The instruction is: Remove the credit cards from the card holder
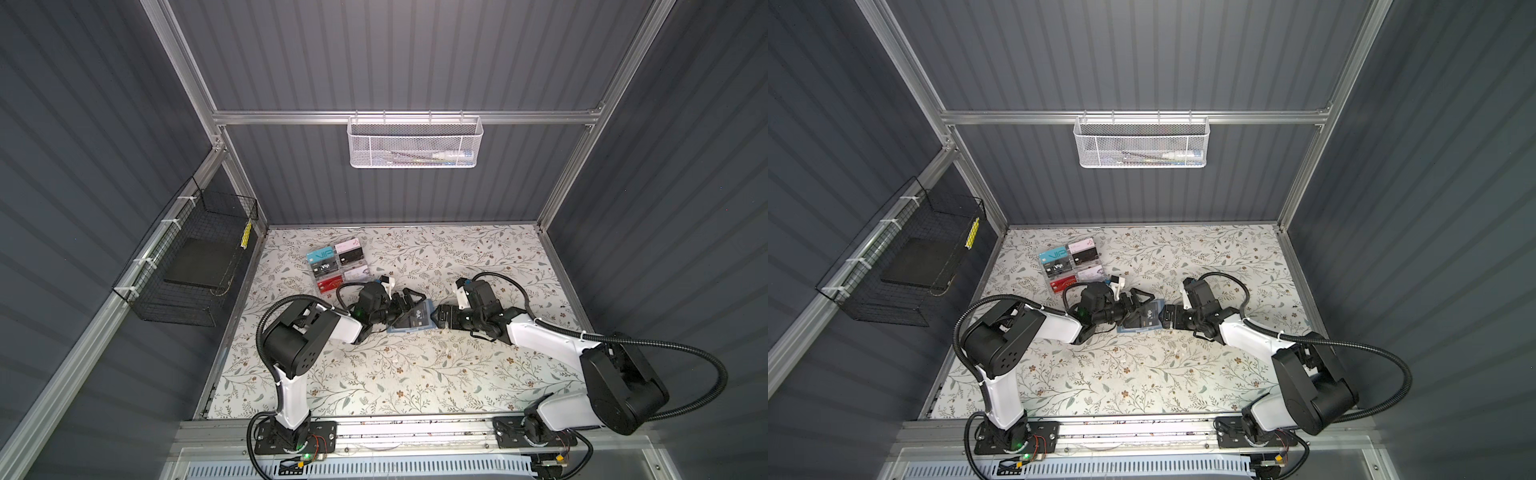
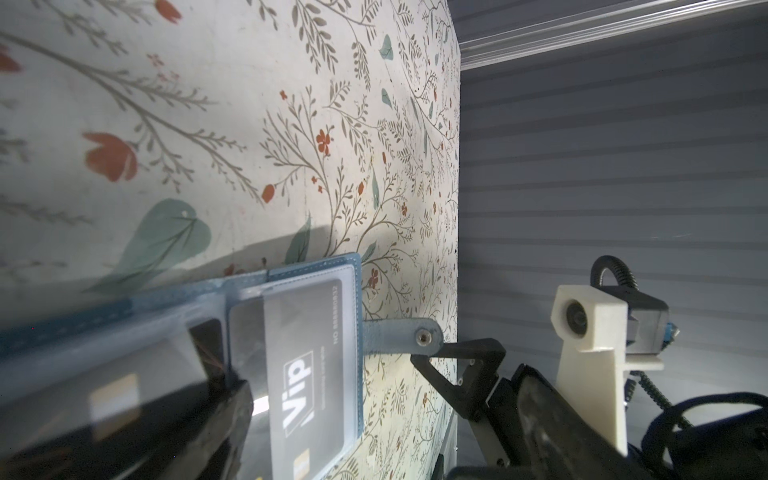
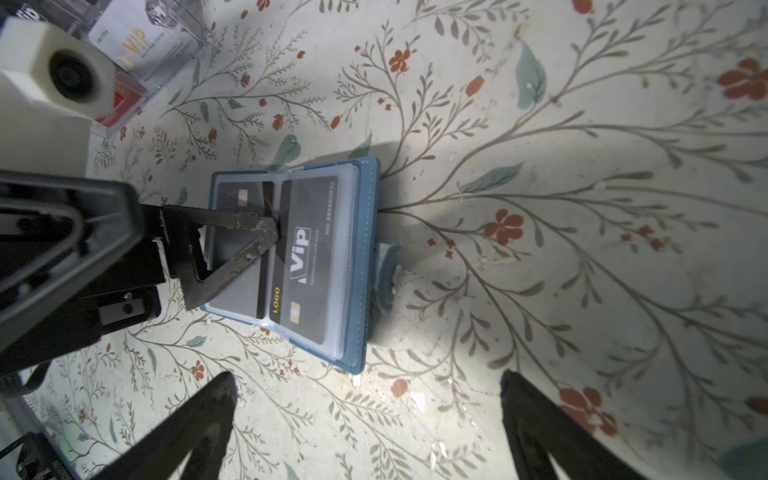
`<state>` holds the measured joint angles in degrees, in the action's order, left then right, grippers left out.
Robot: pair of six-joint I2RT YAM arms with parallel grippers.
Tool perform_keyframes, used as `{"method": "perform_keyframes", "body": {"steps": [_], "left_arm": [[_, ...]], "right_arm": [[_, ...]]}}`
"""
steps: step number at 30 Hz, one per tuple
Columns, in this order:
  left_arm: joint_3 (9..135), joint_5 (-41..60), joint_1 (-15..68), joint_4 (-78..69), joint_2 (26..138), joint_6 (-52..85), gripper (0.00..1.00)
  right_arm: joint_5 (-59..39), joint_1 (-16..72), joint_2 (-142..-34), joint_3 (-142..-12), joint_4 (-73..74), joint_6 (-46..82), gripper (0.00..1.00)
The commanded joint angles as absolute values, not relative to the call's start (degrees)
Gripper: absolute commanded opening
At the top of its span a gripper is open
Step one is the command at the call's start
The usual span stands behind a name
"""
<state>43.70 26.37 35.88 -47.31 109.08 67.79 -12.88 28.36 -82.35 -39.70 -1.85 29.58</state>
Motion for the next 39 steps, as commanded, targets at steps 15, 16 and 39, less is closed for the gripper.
{"method": "perform_keyframes", "body": {"steps": [15,16,39], "left_arm": [[38.5,25.8,32.6,-49.6,105.6,69.0,1.00],[38.3,25.9,32.4,-49.7,105.6,69.1,1.00],[37.6,26.5,31.5,-50.5,106.1,69.7,1.00]], "right_arm": [[-28.3,28.1,-90.7,-45.1,11.4,36.6,0.98],[-28.6,28.2,-91.2,-45.3,11.6,36.9,0.98],[-32.2,28.3,-97.2,-43.6,19.8,40.4,0.89]]}}
